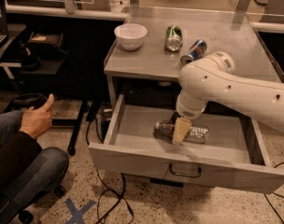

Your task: Pick water bottle from top drawer and place on counter

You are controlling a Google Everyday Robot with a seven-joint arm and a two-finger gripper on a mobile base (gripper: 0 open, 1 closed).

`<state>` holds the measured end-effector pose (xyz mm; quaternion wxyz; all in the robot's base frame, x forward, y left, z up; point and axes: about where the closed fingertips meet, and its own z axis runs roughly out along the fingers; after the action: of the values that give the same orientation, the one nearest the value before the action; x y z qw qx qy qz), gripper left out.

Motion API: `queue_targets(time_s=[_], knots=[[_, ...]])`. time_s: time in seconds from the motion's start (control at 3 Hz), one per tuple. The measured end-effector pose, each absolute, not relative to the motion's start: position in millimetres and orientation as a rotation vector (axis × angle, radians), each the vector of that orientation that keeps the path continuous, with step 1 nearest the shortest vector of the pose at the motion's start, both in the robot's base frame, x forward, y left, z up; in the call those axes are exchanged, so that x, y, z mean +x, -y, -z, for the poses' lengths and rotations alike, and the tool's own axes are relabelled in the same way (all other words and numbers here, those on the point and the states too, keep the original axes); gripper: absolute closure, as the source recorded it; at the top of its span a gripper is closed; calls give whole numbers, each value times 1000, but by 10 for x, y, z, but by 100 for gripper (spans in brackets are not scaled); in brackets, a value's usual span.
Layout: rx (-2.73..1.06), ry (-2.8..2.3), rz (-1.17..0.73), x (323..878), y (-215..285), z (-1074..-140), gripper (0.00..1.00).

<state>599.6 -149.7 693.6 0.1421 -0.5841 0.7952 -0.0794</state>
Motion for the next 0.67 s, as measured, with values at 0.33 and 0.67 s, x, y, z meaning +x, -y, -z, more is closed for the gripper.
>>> queue_targets(time_s=[0.33, 0.67], knots=[[-1683, -2330, 245, 6049, 1631, -6734, 0], [-1688, -2365, 238, 6027, 1718, -6556, 0]])
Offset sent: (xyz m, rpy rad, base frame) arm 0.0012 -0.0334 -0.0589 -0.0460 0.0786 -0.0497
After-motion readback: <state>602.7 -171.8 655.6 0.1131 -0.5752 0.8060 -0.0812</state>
